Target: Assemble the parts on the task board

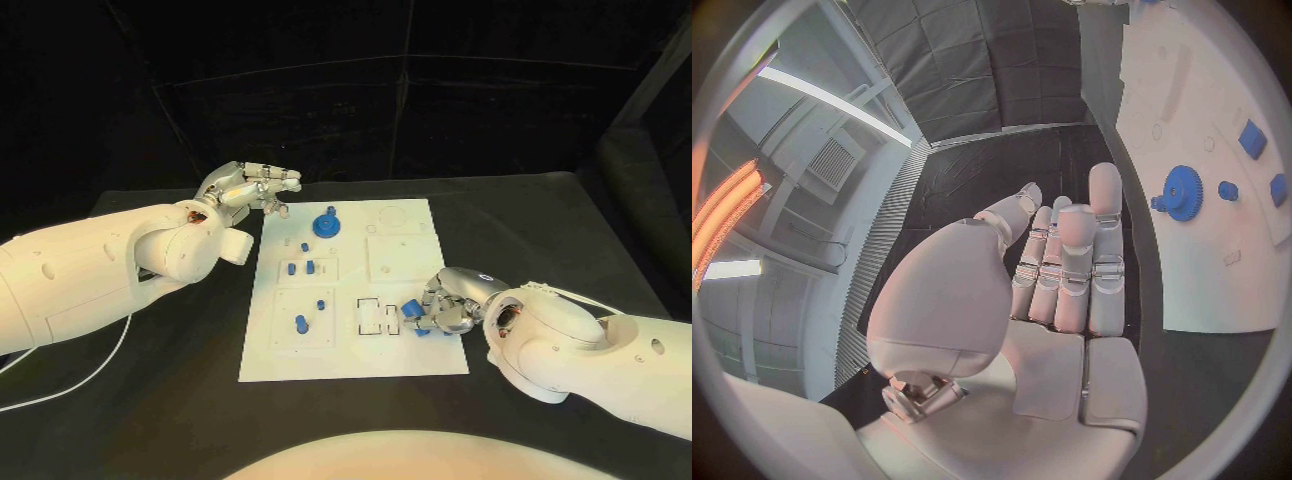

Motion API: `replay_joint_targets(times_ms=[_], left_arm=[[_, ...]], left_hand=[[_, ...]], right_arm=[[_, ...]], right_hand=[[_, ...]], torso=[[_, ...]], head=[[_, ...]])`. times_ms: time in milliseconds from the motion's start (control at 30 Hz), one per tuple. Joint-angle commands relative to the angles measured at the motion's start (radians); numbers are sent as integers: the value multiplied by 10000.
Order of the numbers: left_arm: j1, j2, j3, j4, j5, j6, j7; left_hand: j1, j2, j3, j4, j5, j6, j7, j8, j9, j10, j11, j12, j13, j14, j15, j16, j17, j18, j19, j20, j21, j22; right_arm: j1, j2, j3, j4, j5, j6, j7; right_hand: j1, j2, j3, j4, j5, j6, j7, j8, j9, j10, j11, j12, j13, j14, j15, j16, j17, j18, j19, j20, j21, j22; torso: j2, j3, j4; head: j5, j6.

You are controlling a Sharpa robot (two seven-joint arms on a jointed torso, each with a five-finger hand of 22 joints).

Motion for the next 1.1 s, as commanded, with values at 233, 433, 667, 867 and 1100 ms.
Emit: replay_joint_targets(times_ms=[233, 433, 667, 867, 1100], left_arm=[[17, -15, 8, 13, 28, 73, 81], [17, -23, 8, 23, 28, 92, 68], [17, 0, 8, 24, 28, 113, 66], [17, 18, 8, 29, 28, 129, 62], [18, 31, 8, 39, 28, 166, 59]], left_hand=[[53, 7, -68, -7, 35, -76, 0, 52, -12, -65, -7, 49, 17, -65, -2, 18, -37, 134, -12, 86, -52, -17], [53, 7, -68, -7, 35, -76, 0, 52, -12, -65, -7, 49, 17, -65, -2, 18, -37, 134, -12, 86, -52, -17], [38, 8, -80, 2, 35, -80, 4, 56, -13, -72, -3, 57, 19, -67, 1, 22, -39, 133, -12, 89, -55, -19], [38, 8, -80, 2, 35, -80, 4, 56, -13, -72, -3, 57, 19, -67, 1, 22, -39, 133, -12, 89, -55, -19], [38, 8, -80, 2, 35, -80, 4, 56, -13, -72, -3, 57, 19, -67, 1, 22, -39, 133, -12, 89, -55, -19]], right_arm=[[-1, -196, 1, 583, 785, -1876, 314], [0, -48, 5, 737, 1131, -2154, 429], [2, 439, 8, 487, 1295, -1720, 330], [4, 921, 9, 183, 1287, -1251, -46], [4, 1324, 10, -86, 1009, -1132, -291]], right_hand=[[79, 186, -75, 3, 376, 120, -37, 156, 207, 106, -66, 2, 141, 781, -85, 58, 1282, -86, 116, -48, 93, 136], [105, 232, -117, 6, 580, 109, -45, 170, 252, 109, -77, -27, 140, 778, -96, 48, 1268, -89, 121, -61, 101, 149], [25, 268, -198, 30, 659, 175, -70, 214, 314, 119, -95, -48, 147, 784, -109, 63, 1297, -95, 133, -71, 118, 180], [-164, 294, -335, 41, 559, 234, -100, 247, 383, 127, -116, -81, 146, 783, -126, 60, 1296, -95, 133, -86, 121, 185], [-354, 339, -481, 40, 428, 321, -146, 295, 480, 175, -157, -74, 194, 790, -159, 74, 1326, -101, 148, -113, 140, 222]], torso=[[-4, -13, 2], [8, -4, 6], [-8, -28, 24], [6, -16, 19], [-1, -18, 6]], head=[[-28, 18], [-20, 41], [33, 48], [71, 53], [127, 36]])
